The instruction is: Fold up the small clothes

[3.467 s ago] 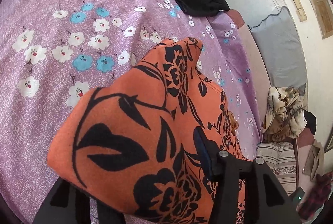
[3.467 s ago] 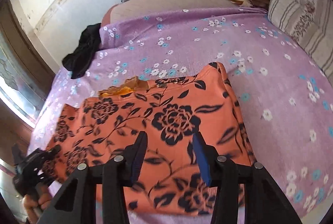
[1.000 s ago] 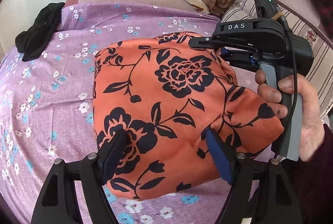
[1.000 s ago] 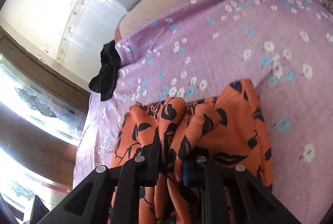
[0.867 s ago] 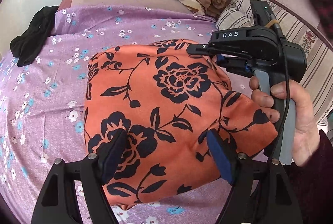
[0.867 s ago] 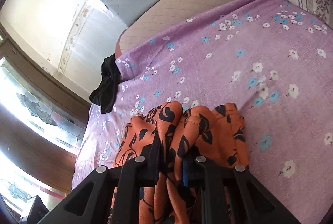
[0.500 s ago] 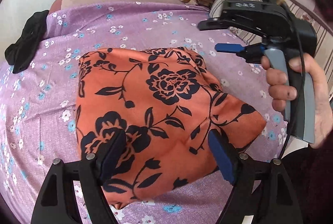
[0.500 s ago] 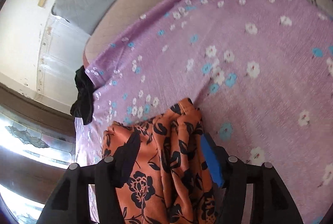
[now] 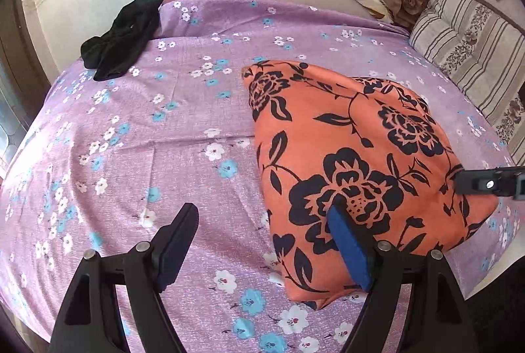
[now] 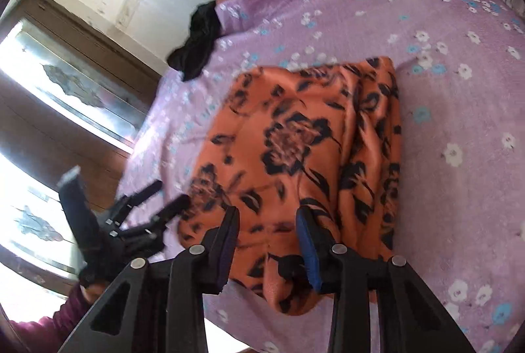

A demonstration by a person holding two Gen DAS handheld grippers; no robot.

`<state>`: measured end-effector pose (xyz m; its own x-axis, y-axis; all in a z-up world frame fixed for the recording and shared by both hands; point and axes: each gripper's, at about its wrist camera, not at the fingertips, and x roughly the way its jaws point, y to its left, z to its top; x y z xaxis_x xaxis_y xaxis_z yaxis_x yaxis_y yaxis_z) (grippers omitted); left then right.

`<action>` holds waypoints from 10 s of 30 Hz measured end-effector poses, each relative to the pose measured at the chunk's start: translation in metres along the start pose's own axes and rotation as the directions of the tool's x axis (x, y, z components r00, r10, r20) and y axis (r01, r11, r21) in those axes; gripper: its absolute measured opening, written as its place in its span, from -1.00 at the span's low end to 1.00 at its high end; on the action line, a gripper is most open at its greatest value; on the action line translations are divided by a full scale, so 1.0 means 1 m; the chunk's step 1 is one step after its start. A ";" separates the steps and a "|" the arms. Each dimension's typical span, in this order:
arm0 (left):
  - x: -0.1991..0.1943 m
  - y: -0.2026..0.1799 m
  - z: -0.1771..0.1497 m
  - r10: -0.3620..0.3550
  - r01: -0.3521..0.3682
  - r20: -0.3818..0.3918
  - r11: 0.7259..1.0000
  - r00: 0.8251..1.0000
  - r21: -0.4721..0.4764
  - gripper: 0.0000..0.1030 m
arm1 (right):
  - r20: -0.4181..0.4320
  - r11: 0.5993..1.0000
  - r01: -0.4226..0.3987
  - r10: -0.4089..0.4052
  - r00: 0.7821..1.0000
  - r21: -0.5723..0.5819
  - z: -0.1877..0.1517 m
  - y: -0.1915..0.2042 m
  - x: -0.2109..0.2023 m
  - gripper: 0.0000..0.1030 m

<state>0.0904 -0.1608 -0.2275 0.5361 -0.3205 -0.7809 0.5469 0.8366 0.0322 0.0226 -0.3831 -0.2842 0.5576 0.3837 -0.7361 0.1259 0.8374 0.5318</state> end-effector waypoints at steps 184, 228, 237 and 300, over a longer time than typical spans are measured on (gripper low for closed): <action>0.046 0.013 0.038 -0.082 0.082 0.007 0.995 0.997 0.052 1.00 | 0.112 0.965 0.134 -0.162 0.980 0.224 0.041 -0.023 0.012 0.26; 0.052 0.021 0.041 -0.220 0.220 -0.054 0.975 0.974 -0.012 1.00 | 0.123 0.955 0.083 -0.122 0.985 0.285 0.051 -0.068 0.014 0.26; 0.075 0.060 0.040 -0.487 0.456 -0.109 0.861 0.866 -0.228 1.00 | 0.136 0.933 -0.044 -0.005 0.991 0.358 0.049 -0.092 0.014 0.30; 0.057 0.141 0.035 -0.309 0.258 -0.092 0.896 0.947 -0.361 0.32 | 0.138 0.996 0.008 -0.019 0.990 0.084 0.077 0.087 0.111 0.01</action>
<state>0.2201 -0.0769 -0.2457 0.2792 -0.5212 -0.8065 0.3959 0.8277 -0.3979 0.1594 -0.2974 -0.2874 0.6626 0.3104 -0.6816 0.1989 0.8045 0.5596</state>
